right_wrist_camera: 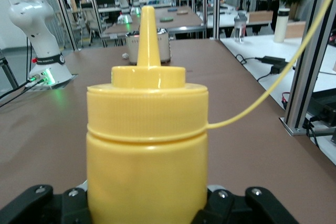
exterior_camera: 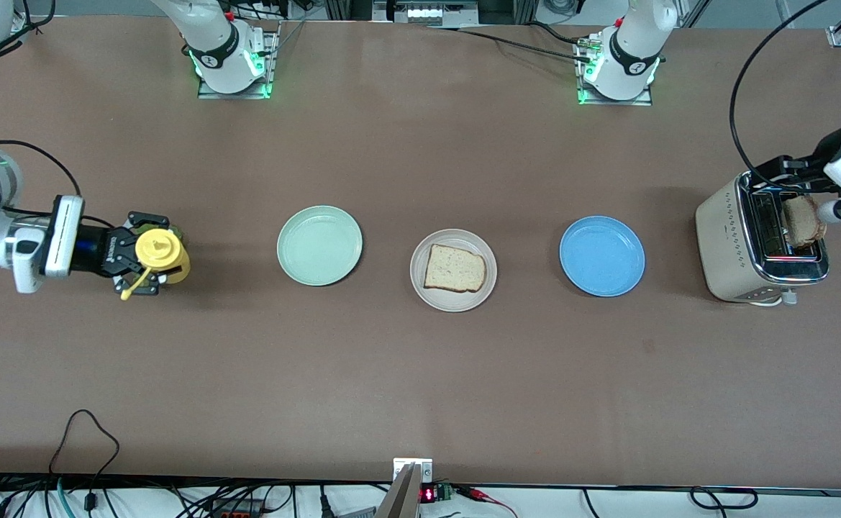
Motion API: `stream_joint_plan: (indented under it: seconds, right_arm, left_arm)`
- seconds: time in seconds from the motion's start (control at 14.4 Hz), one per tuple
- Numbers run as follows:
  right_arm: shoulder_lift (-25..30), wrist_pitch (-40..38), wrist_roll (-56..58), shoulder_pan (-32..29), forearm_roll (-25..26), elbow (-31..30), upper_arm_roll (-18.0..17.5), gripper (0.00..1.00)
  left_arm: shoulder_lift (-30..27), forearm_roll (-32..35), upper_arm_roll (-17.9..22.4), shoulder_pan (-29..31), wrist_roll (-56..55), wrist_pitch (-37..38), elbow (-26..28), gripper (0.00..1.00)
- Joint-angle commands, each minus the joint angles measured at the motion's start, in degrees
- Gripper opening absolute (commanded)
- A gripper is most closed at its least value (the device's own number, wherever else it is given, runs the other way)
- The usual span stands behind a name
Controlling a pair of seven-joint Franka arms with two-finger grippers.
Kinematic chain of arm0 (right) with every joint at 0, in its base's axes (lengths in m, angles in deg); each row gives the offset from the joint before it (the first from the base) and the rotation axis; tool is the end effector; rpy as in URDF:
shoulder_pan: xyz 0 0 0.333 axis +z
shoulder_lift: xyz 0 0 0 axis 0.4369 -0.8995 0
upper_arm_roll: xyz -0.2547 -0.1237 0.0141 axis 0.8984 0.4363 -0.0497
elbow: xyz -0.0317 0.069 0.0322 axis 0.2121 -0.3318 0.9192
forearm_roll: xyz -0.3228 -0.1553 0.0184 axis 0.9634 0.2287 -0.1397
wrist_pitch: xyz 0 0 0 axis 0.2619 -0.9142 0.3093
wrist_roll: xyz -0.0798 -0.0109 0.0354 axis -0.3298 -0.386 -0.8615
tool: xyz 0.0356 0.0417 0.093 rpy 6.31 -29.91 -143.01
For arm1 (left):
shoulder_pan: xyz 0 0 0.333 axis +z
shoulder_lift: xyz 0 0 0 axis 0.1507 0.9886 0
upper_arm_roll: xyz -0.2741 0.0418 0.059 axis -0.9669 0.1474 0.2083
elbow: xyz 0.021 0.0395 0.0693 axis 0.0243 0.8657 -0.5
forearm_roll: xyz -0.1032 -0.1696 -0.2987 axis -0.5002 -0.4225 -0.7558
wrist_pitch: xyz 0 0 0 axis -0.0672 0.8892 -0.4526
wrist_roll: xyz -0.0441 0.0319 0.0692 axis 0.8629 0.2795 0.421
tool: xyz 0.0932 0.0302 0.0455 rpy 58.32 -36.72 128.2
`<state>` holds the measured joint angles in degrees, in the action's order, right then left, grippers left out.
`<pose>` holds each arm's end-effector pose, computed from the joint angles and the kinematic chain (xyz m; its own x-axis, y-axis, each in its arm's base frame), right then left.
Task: Make sandwich in beige plate with both arms
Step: 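Carry the yellow bottle back beside the lettuce with the right gripper, then release the yellow bottle and move the right gripper to the lettuce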
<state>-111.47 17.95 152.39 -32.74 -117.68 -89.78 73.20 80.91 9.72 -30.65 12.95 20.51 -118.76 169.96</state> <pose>0.5736 -0.0274 0.3194 0.0707 0.3558 0.9319 0.9975 -0.0159 -0.0696 0.5217 0.0470 0.5232 0.9857 0.0473 -0.1619 0.0382 -0.9976 -0.0586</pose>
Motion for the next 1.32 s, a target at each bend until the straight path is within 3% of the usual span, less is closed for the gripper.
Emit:
stream_joint_plan:
  seconds: [0.0,0.35,0.76,1.11,1.25]
  right_arm:
    - [2.4,-1.8,9.0,-2.7,-4.4,-9.4,-1.0,0.40]
    - [-6.9,-5.5,22.8,-4.6,-8.8,-12.0,-1.0,0.40]
    - [-15.3,-7.8,31.3,-6.0,-10.9,-11.9,-1.0,0.40]
    - [-17.5,-7.8,33.1,-6.7,-11.1,-11.7,-1.0,0.40]
    - [-17.9,-7.8,33.1,-6.7,-11.1,-11.7,-1.0,0.50]
  left_arm:
    - [1.5,1.6,-0.3,0.9,2.2,1.8,-2.8,1.00]
    - [1.9,0.6,-0.4,1.1,2.3,1.6,-3.0,1.00]
    - [1.7,-0.2,-1.7,-0.3,2.1,1.6,-3.1,1.00]
    - [1.8,-3.3,-1.7,-0.4,1.8,1.6,-3.8,1.00]
    - [1.8,-3.3,-1.7,-0.4,1.8,1.6,-3.8,1.00]
